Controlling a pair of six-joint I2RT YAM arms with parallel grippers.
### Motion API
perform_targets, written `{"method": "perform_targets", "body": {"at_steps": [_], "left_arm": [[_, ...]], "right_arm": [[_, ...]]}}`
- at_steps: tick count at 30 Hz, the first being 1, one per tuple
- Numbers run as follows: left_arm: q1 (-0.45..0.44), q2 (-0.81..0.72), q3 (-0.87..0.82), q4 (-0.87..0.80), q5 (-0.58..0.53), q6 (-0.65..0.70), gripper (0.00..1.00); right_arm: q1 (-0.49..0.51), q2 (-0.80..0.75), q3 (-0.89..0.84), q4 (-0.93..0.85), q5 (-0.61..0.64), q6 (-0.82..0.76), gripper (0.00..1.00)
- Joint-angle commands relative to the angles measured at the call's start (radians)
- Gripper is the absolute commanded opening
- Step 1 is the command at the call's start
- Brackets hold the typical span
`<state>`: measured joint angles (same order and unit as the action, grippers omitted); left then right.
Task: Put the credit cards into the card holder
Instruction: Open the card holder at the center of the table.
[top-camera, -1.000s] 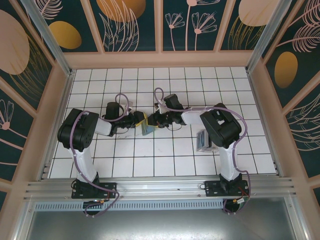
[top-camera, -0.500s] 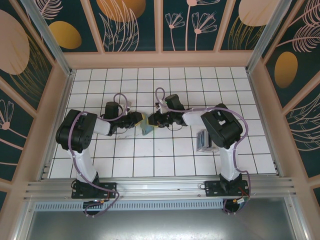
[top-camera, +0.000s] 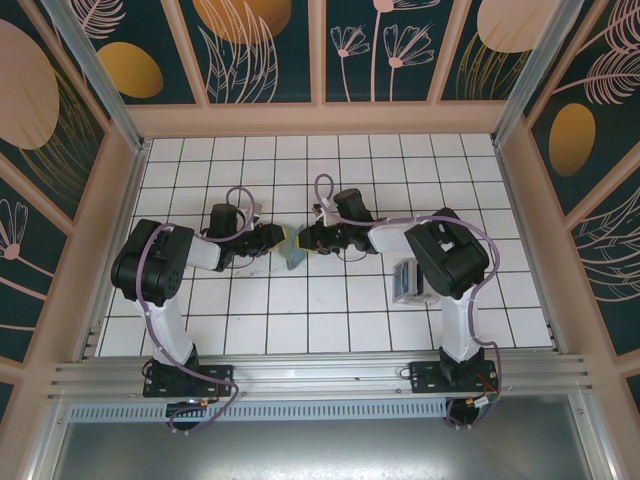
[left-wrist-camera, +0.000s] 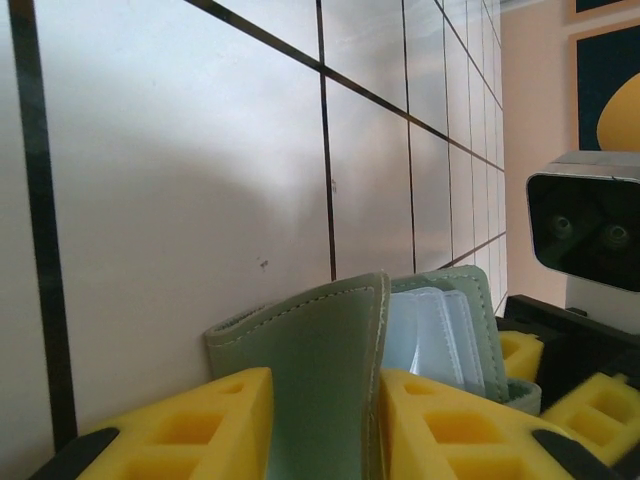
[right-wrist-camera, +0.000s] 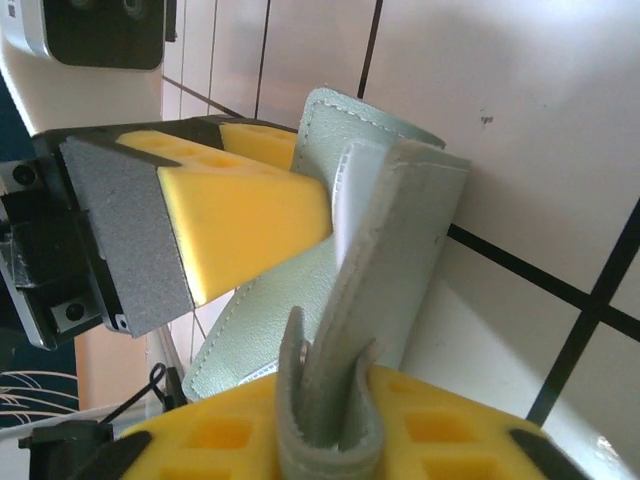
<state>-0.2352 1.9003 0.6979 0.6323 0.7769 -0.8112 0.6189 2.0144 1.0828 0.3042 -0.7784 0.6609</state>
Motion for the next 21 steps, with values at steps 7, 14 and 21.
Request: {"method": "perform_targets", "body": {"at_steps": [7,14,21], "left_arm": [[0.001,0.007,-0.014,-0.081,-0.061,0.032,0.5],[0.007,0.038,-0.029,0.058,0.013,-0.068,0.42],[0.007,0.051,0.02,-0.057,-0.04,-0.003,0.49]], "right_arm": [[-0.002,-0.098,0.0,0.028,-0.005,-0.019,0.0],[-0.001,-0.134,0.129,-0.304,0.144,-0.173,0.0],[-0.005,-0.138,0.197,-0.481,0.239,-0.248,0.03]]}}
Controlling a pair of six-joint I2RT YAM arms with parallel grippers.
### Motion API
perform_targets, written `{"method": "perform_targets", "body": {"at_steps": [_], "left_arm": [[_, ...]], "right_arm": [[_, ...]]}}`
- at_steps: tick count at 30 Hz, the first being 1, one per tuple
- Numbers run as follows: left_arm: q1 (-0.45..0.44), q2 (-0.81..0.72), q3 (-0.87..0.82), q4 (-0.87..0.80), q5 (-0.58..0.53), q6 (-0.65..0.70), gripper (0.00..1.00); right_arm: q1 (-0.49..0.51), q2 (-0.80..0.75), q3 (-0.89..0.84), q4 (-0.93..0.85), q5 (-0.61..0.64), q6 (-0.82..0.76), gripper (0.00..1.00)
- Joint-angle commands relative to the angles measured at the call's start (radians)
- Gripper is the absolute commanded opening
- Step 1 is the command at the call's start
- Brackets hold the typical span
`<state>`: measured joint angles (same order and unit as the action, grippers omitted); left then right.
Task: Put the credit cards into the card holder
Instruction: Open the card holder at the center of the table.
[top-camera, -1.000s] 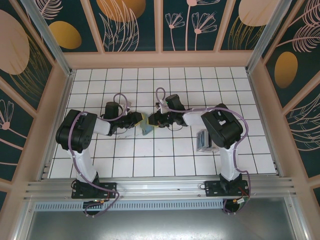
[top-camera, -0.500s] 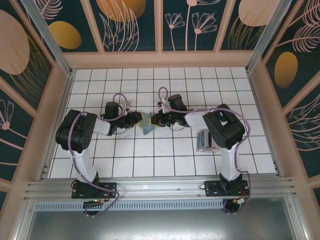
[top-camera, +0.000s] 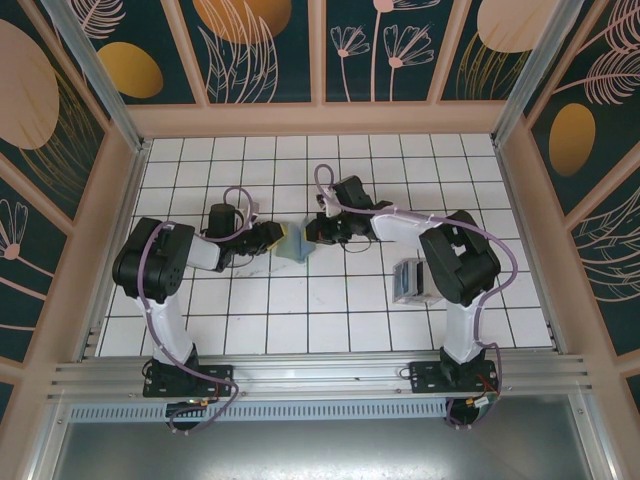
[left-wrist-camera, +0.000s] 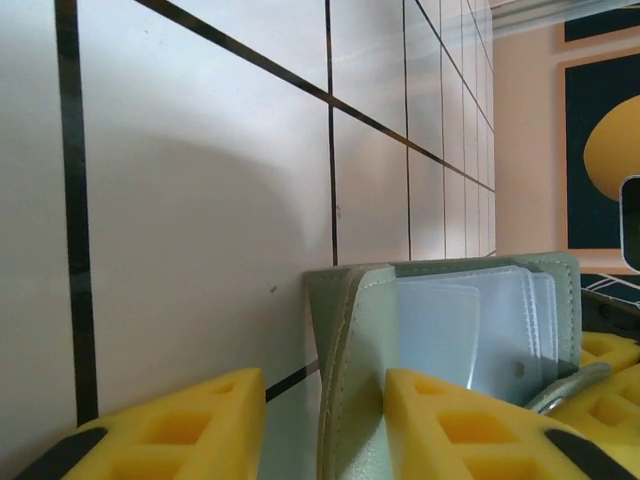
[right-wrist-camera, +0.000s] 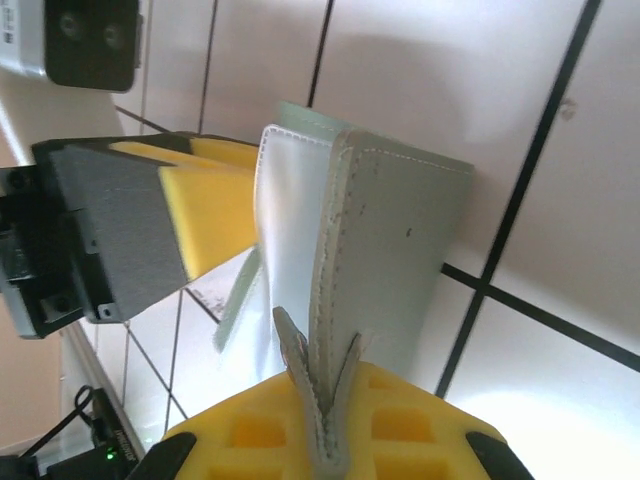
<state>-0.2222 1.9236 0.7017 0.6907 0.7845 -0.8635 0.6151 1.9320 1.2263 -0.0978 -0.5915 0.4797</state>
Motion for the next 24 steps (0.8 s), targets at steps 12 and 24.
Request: {"method": "perform_targets", "body": {"at_steps": [12,24], "left_arm": [[-0.006,0.046,0.023,0.123,0.13,-0.056,0.8],[-0.082,0.08,0.134,-0.325,-0.104,0.203,0.35]], "right_arm": [[-0.003,-0.019,0.084,-0.165,0.092,-0.091,0.11],[-0.025,-0.013,0.067,-0.139,0.088,-0.095,0.27]]}}
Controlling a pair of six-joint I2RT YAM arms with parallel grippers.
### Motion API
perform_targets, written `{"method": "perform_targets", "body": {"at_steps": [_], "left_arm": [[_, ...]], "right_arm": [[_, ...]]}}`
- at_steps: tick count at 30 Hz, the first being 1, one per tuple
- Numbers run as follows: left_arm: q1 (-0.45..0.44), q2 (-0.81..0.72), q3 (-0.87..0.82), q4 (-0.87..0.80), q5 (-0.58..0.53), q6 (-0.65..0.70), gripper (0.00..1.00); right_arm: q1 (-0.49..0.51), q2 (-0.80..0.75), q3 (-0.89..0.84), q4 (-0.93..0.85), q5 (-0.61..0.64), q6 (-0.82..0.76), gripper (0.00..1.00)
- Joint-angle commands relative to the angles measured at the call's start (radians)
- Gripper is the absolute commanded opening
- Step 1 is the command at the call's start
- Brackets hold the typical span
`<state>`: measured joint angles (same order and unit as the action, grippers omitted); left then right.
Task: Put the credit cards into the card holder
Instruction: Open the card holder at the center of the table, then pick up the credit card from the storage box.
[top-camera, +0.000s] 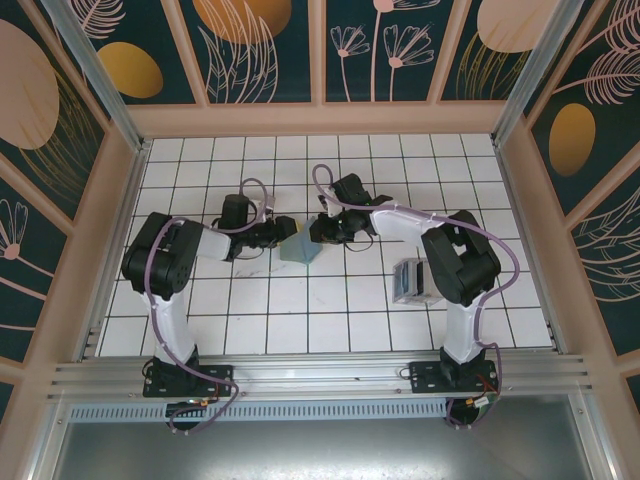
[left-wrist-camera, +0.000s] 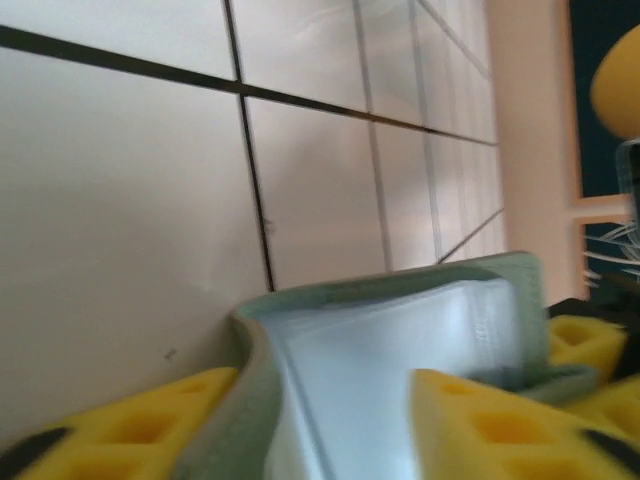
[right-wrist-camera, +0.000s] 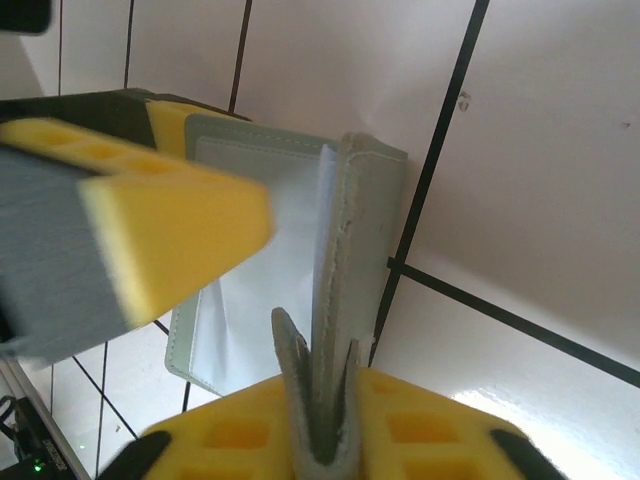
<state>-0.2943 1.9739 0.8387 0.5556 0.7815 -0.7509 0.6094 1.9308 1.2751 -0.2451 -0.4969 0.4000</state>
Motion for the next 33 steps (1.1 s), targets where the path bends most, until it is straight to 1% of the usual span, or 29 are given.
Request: {"method": "perform_targets", "body": {"at_steps": [1,2,4,6,7,8,9,11,12,13,15,17,19,20,21,23,24,26,28,30,31,33], "left_arm": [[-0.01,0.024,-0.008,-0.194,-0.121,0.095,0.26],[-0.01,0.023,-0.01,-0.197,-0.132,0.102,0.18],[-0.01,0.034,0.002,-0.213,-0.128,0.112,0.11],[-0.01,0.043,0.012,-0.22,-0.118,0.111,0.08],[-0.01,0.044,0.013,-0.216,-0.116,0.108,0.07],[-0.01,0.047,0.016,-0.216,-0.115,0.108,0.07],[-0.009,0.049,0.022,-0.221,-0.116,0.109,0.08],[-0.01,0.048,0.034,-0.239,-0.121,0.115,0.13],[-0.01,0.042,0.03,-0.24,-0.122,0.115,0.14],[-0.009,0.035,0.025,-0.237,-0.13,0.115,0.14],[-0.011,0.029,0.026,-0.235,-0.137,0.115,0.15],[-0.011,0.028,0.034,-0.239,-0.134,0.113,0.21],[-0.011,0.02,0.025,-0.229,-0.132,0.1,0.27],[-0.011,0.017,0.019,-0.216,-0.133,0.09,0.28],[-0.011,0.016,0.016,-0.21,-0.131,0.085,0.3],[-0.012,0.017,0.023,-0.22,-0.127,0.086,0.34],[-0.01,0.016,0.03,-0.232,-0.124,0.089,0.37],[-0.011,0.004,0.028,-0.245,-0.131,0.096,0.4],[-0.011,-0.01,0.023,-0.251,-0.143,0.1,0.41],[-0.011,-0.012,0.027,-0.269,-0.145,0.107,0.41],[-0.012,-0.012,0.028,-0.281,-0.149,0.112,0.4],[-0.011,-0.014,0.024,-0.29,-0.152,0.12,0.39]], "right_arm": [[-0.026,-0.02,0.001,0.026,-0.008,-0.021,0.35],[-0.036,-0.03,-0.016,0.034,0.004,-0.027,0.39],[-0.056,-0.053,-0.033,0.012,0.031,-0.042,0.44],[-0.057,-0.099,-0.06,-0.016,0.082,-0.06,0.46],[-0.087,-0.131,-0.08,-0.03,0.117,-0.07,0.48],[-0.096,-0.162,-0.099,-0.042,0.157,-0.078,0.5],[-0.102,-0.19,-0.116,-0.057,0.189,-0.083,0.51],[-0.115,-0.255,-0.144,-0.101,0.256,-0.082,0.53],[-0.117,-0.291,-0.154,-0.122,0.293,-0.076,0.54],[-0.115,-0.337,-0.168,-0.143,0.362,-0.059,0.56],[-0.112,-0.444,-0.211,-0.165,0.487,-0.026,0.64],[-0.114,-0.549,-0.245,-0.215,0.615,0.013,0.77],[-0.127,-0.627,-0.265,-0.276,0.671,0.039,0.87],[-0.137,-0.663,-0.276,-0.309,0.666,0.042,0.9],[-0.144,-0.693,-0.285,-0.33,0.657,0.041,0.91],[-0.152,-0.752,-0.32,-0.393,0.659,0.053,0.98],[-0.162,-0.78,-0.347,-0.422,0.656,0.053,0.99],[-0.216,-0.801,-0.398,-0.467,0.621,0.053,0.99],[-0.302,-0.796,-0.451,-0.484,0.511,0.037,0.98],[-0.355,-0.799,-0.485,-0.474,0.403,0.028,0.91],[-0.366,-0.804,-0.497,-0.47,0.39,0.035,0.91],[-0.371,-0.805,-0.504,-0.47,0.401,0.043,0.87]]}}
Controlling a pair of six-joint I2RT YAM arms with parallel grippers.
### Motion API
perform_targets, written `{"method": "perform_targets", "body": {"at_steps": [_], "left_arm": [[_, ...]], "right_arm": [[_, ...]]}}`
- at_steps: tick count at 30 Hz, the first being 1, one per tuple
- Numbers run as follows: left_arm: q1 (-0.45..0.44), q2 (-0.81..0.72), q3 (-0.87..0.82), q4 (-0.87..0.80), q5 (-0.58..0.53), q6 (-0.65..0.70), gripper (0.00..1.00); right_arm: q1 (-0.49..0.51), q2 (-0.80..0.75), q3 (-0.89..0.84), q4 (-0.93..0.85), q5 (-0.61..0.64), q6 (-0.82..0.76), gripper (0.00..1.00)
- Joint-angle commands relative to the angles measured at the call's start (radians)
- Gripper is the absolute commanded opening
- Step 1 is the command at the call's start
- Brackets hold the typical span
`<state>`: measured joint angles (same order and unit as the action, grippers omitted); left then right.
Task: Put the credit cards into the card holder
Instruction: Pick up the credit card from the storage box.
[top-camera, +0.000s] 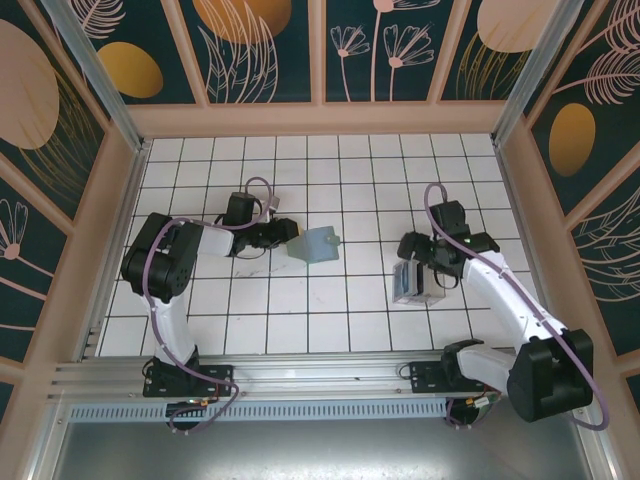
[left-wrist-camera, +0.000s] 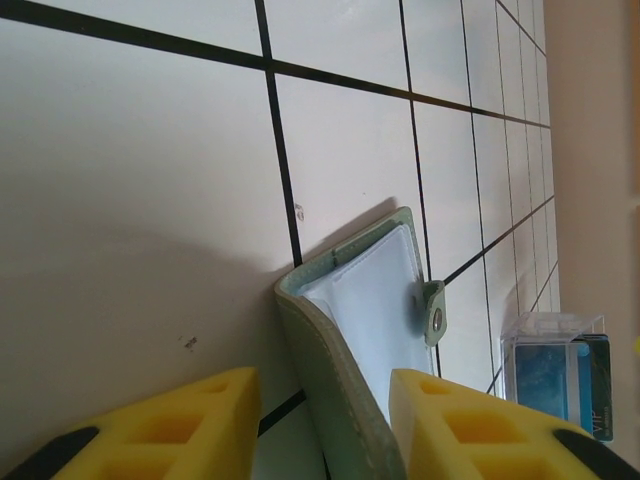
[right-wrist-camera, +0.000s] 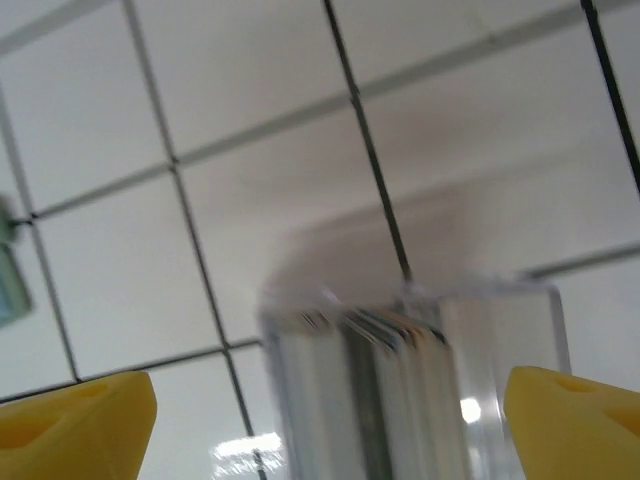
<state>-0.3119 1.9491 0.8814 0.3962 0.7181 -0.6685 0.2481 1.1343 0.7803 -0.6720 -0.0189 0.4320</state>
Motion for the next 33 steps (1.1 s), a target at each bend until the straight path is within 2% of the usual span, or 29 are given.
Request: {"method": "perform_targets", "body": {"at_steps": [1,6,8,15,24,30,33], "left_arm": [[0.007,0.011,-0.022,-0.135,-0.092,0.042,0.38],[0.006,0.013,-0.029,-0.139,-0.09,0.045,0.3],[0.006,0.008,-0.027,-0.146,-0.097,0.054,0.27],[0.006,0.01,-0.022,-0.154,-0.099,0.063,0.15],[0.006,0.011,-0.019,-0.14,-0.087,0.051,0.07],[0.006,0.004,-0.019,-0.141,-0.086,0.05,0.06],[0.006,-0.002,-0.02,-0.147,-0.085,0.055,0.05]], "right_arm": [[-0.012,-0.003,-0.009,-0.043,-0.069,0.012,0.85],[-0.024,0.032,-0.019,-0.031,-0.139,0.008,0.77],[-0.027,0.036,-0.033,-0.021,-0.149,0.017,0.77],[-0.027,0.02,-0.013,-0.066,-0.05,0.049,0.85],[-0.028,0.007,-0.035,-0.073,0.02,0.12,0.87],[-0.023,0.013,-0.089,-0.011,-0.05,0.158,0.87],[-0.02,0.013,-0.123,0.029,-0.127,0.166,0.82]]}}
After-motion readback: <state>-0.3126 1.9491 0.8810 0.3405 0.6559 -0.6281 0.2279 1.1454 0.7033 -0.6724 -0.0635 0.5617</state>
